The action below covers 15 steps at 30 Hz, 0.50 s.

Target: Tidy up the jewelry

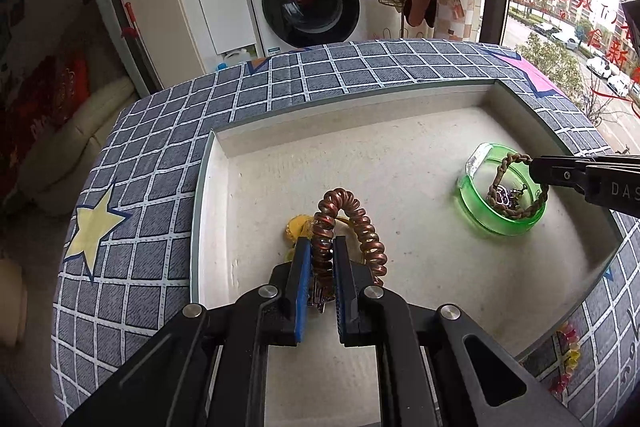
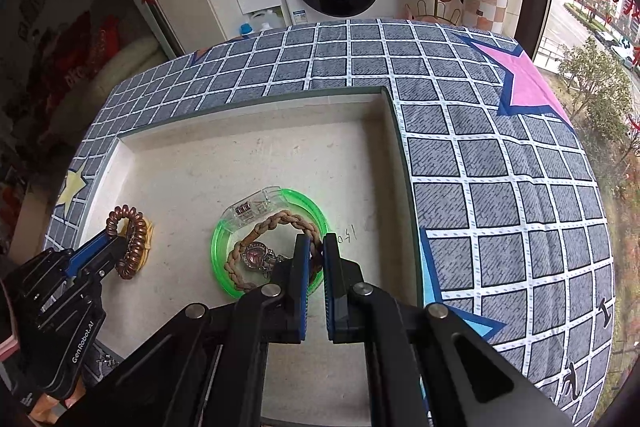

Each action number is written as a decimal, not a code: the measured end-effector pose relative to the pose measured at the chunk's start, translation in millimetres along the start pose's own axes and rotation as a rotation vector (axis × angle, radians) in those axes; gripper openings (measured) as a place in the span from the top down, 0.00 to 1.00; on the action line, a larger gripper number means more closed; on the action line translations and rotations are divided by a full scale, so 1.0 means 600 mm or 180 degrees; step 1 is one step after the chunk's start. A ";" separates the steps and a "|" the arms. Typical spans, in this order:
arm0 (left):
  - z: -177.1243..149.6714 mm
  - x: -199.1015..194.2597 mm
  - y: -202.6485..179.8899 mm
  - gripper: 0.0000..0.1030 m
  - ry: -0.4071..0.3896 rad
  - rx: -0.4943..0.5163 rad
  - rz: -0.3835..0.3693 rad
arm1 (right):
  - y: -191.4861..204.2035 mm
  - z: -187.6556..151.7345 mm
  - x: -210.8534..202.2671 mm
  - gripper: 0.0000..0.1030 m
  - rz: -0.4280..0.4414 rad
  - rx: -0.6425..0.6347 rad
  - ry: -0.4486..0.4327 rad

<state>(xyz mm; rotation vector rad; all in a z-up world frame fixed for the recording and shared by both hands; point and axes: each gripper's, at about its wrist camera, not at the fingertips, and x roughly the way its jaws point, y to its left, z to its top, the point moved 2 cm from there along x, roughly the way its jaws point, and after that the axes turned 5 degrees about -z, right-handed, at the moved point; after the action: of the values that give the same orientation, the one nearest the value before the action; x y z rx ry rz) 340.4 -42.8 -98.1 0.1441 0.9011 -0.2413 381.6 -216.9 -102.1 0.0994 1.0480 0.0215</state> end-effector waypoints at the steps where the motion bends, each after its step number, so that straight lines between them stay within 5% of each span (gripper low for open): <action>1: 0.000 0.000 0.001 0.78 -0.0001 -0.0008 0.0006 | 0.001 0.000 0.000 0.93 -0.0004 -0.0007 0.0002; 5: 0.001 -0.001 0.005 0.77 0.0008 -0.0022 0.0027 | 0.002 0.001 0.000 0.87 0.0010 0.0001 0.0029; 9: 0.002 -0.002 0.005 0.77 0.0025 -0.0028 0.0009 | 0.001 0.002 -0.002 0.59 0.0007 0.0035 0.0012; 14: 0.005 -0.004 0.001 0.77 -0.0004 -0.0016 -0.0014 | -0.009 0.003 -0.018 0.59 0.0125 0.0162 -0.0068; 15: 0.006 -0.004 0.001 0.67 -0.0007 -0.0020 -0.0017 | -0.012 0.002 -0.022 0.59 0.0157 0.0196 -0.0085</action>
<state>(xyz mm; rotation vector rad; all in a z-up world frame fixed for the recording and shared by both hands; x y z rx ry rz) 342.0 -42.6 -94.1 0.1355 0.9001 -0.2436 376.0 -225.0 -90.6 0.1809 1.0196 0.0327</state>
